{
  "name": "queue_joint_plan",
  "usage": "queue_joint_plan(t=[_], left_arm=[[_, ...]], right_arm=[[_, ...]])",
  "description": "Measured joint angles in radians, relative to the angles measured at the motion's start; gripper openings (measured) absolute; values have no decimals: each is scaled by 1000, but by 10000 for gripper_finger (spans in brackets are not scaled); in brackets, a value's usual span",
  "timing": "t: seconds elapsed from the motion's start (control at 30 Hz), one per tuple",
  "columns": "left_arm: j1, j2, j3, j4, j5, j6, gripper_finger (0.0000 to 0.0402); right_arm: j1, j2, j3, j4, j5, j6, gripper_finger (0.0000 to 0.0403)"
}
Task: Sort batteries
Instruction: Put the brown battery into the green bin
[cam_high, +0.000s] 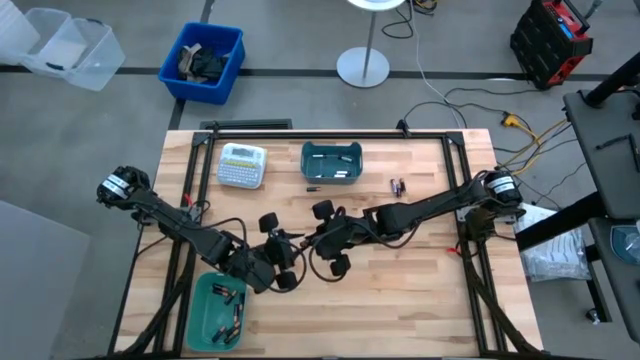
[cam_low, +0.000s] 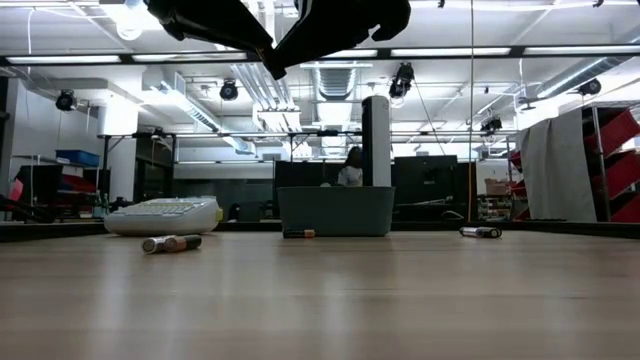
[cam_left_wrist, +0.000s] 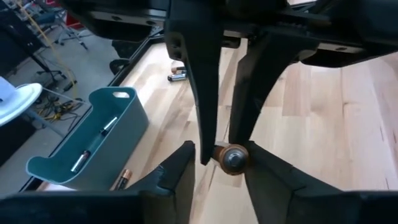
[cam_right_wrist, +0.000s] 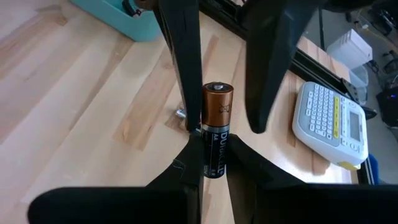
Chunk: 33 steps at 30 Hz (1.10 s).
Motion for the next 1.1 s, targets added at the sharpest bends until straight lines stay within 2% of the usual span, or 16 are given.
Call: queue_joint_plan(t=[0.3,0.5,0.7,0.8,0.9,1.1], left_arm=[[0,0,0,-1,-1,11,28],[0,0,0,-1,-2,-13,27],[-48,0,44,-29,12,-42,27],[-86,0,101,-164,14,-100,27],[-127,0,183,-376,32,-231,27],[-215,0,298,-699,122,-490,27]], right_arm=[[0,0,0,0,3,19,35],[0,0,0,0,3,18,37],[1,0,0,3,-9,30,111],[2,-1,9,-17,-10,42,144],[0,-11,16,-46,0,53,167],[-6,-24,16,-77,-1,54,192]])
